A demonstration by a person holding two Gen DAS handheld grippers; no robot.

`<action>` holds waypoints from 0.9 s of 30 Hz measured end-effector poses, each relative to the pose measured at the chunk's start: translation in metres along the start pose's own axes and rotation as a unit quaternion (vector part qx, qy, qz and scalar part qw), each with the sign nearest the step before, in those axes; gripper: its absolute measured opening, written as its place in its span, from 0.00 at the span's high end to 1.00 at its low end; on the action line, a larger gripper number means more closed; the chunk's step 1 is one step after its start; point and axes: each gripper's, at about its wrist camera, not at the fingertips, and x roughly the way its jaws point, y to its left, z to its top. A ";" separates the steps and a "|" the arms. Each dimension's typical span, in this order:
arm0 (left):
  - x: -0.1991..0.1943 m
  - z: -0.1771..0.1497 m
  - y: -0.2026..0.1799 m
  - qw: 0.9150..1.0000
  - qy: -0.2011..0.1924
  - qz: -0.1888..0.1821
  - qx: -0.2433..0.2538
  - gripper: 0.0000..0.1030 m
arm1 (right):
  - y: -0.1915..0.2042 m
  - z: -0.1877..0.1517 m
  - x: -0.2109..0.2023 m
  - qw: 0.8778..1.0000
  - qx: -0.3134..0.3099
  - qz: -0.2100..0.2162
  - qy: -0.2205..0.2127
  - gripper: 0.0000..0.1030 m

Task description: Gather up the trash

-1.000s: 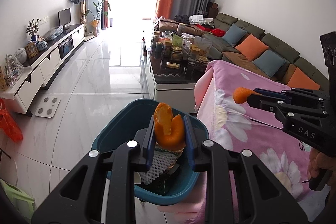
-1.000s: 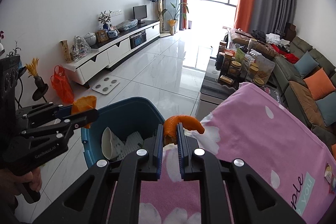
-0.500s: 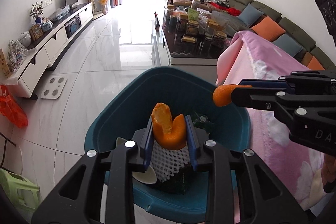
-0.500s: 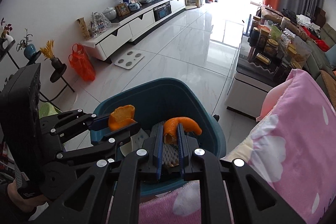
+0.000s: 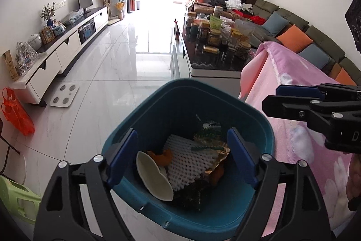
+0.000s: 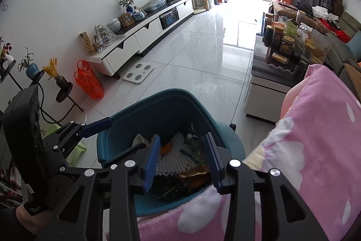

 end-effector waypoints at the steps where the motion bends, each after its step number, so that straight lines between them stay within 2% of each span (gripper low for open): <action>1: -0.008 0.002 -0.001 1.000 -0.011 -0.002 0.000 0.17 | -0.004 -0.001 -0.008 1.000 0.006 -0.006 -0.011 0.56; 3: -0.025 0.008 -0.006 0.999 -0.032 -0.002 -0.002 0.09 | -0.011 -0.004 -0.027 0.999 0.011 -0.015 -0.039 0.50; 4: -0.033 0.011 -0.010 0.999 -0.047 -0.004 -0.001 0.06 | -0.015 -0.006 -0.038 0.998 0.013 -0.027 -0.053 0.42; 7: -0.058 0.021 -0.024 0.997 -0.079 -0.012 0.006 0.06 | -0.027 -0.015 -0.068 0.994 0.026 -0.056 -0.089 0.32; 8: -0.068 0.019 -0.027 0.996 -0.086 -0.016 0.009 0.06 | -0.031 -0.018 -0.077 0.993 0.030 -0.063 -0.100 0.26; 12: -0.090 0.025 -0.053 0.993 -0.110 -0.036 0.021 0.06 | -0.045 -0.033 -0.109 0.985 0.043 -0.098 -0.136 0.19; 13: -0.096 0.025 -0.059 0.992 -0.115 -0.041 0.024 0.06 | -0.049 -0.037 -0.116 0.983 0.047 -0.106 -0.142 0.13; 18: -0.121 0.023 -0.091 0.987 -0.140 -0.066 0.046 0.06 | -0.066 -0.064 -0.145 0.973 0.072 -0.140 -0.170 0.08; 21: -0.138 0.016 -0.114 0.980 -0.168 -0.078 0.067 0.06 | -0.075 -0.082 -0.163 0.966 0.084 -0.161 -0.184 0.07; 27: -0.169 -0.003 -0.166 0.967 -0.199 -0.119 0.104 0.05 | -0.091 -0.132 -0.208 0.945 0.115 -0.219 -0.214 0.07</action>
